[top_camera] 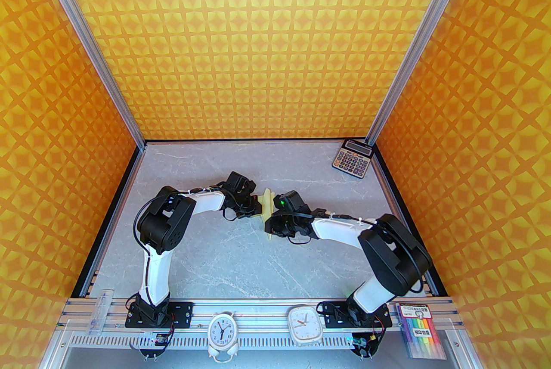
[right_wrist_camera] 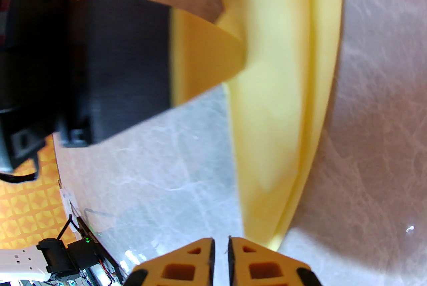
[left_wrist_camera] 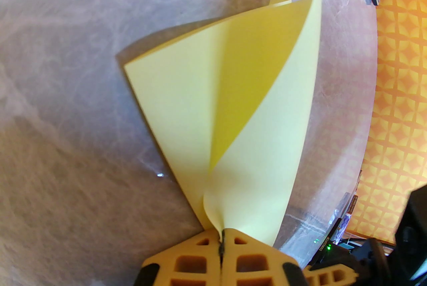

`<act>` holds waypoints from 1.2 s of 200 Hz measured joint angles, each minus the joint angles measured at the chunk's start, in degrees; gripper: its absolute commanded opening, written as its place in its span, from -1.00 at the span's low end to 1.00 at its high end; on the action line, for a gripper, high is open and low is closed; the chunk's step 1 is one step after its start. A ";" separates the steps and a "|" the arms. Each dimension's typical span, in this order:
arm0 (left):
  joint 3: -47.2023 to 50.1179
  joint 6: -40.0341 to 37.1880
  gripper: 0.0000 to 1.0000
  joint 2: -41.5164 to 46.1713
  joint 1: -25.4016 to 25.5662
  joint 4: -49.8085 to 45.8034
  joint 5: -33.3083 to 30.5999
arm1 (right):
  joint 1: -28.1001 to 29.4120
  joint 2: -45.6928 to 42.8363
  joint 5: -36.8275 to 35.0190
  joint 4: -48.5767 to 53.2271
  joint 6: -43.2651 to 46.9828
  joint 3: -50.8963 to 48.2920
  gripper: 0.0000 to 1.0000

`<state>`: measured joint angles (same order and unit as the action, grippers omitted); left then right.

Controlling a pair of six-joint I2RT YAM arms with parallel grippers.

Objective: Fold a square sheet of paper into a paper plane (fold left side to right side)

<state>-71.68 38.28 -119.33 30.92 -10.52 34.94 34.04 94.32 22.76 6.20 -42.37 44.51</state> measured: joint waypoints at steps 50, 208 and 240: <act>-0.02 0.00 -0.95 0.00 0.07 0.00 0.00 | 0.00 1.49 0.00 0.00 0.04 0.15 -0.69; -1.29 -0.24 -0.94 -0.74 0.28 -0.94 0.15 | 0.00 1.79 -2.43 1.66 1.79 0.15 -0.69; -1.42 -0.24 -0.94 -0.74 0.28 -1.18 0.13 | 0.00 2.14 -2.78 1.51 1.97 0.11 -0.69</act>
<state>-73.10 38.04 -120.07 31.20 -11.70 35.07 34.04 96.47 19.99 7.70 -40.40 44.62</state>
